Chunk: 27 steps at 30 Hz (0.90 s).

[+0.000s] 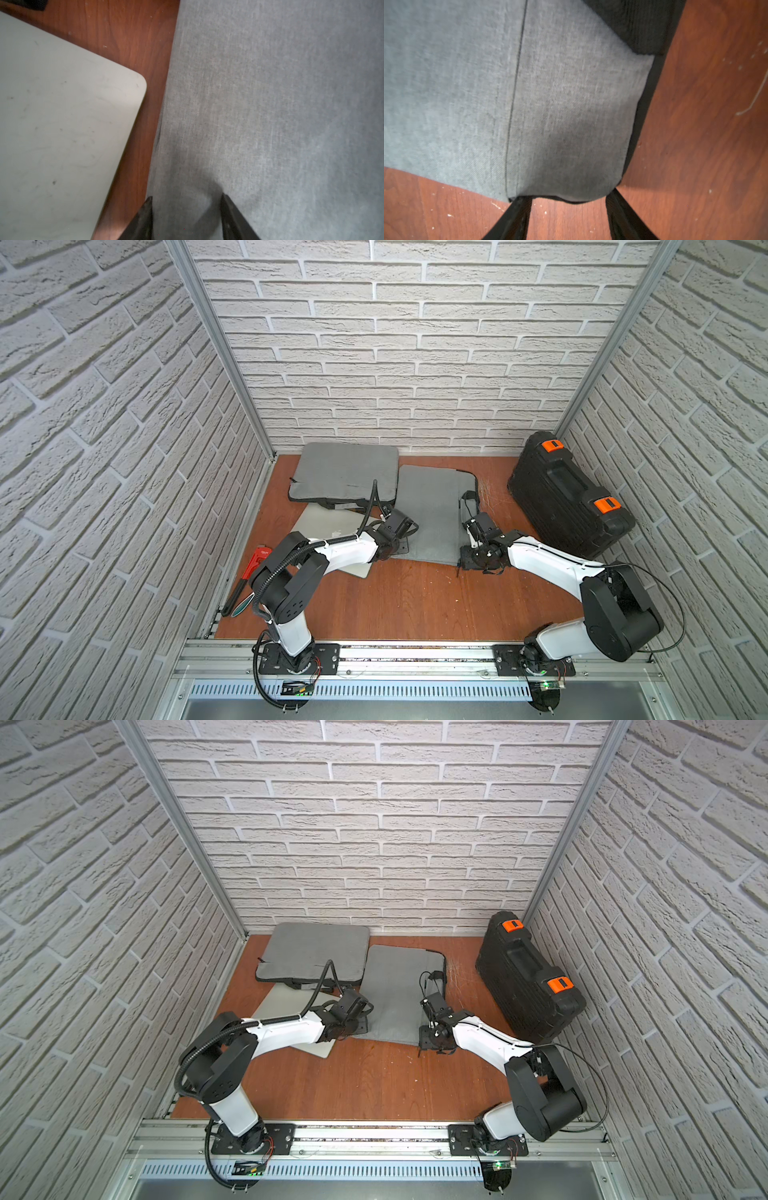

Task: Open the zippered laptop bag and take out the laptop
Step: Move the zippered laptop bag to the center of the board, then unzip the zipper on the zippered laptop bag.

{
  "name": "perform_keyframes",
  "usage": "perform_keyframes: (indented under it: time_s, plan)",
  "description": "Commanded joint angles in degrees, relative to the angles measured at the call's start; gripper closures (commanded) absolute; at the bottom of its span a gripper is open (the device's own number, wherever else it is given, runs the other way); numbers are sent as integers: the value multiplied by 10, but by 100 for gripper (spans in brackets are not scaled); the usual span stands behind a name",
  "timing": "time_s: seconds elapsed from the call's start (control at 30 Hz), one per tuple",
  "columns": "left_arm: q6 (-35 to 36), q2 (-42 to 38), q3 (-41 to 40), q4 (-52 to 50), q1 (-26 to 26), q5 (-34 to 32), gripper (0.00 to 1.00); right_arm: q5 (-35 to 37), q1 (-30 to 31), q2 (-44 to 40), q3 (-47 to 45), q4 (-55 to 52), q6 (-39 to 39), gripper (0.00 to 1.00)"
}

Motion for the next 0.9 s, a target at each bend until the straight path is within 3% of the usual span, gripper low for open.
perform_keyframes:
  time_s: [0.0,0.13,0.33,0.47,0.67,0.87]
  plan:
    - [-8,6,-14,-23,-6,18,45,-16,0,-42,16,39,-24,34]
    - [-17,-18,-34,-23,-6,17,34,-5,1,-97,-8,5,0,30]
    - [-26,-41,-54,-21,-6,18,33,-26,12,-155,-86,47,70,38]
    - [-25,-37,-57,-21,-6,23,34,0,48,-150,-119,90,120,45]
    - [-27,-30,-57,-19,-8,24,40,83,131,-109,-128,120,185,49]
    - [-25,-18,-53,-17,-8,22,46,117,151,-67,-131,149,203,52]
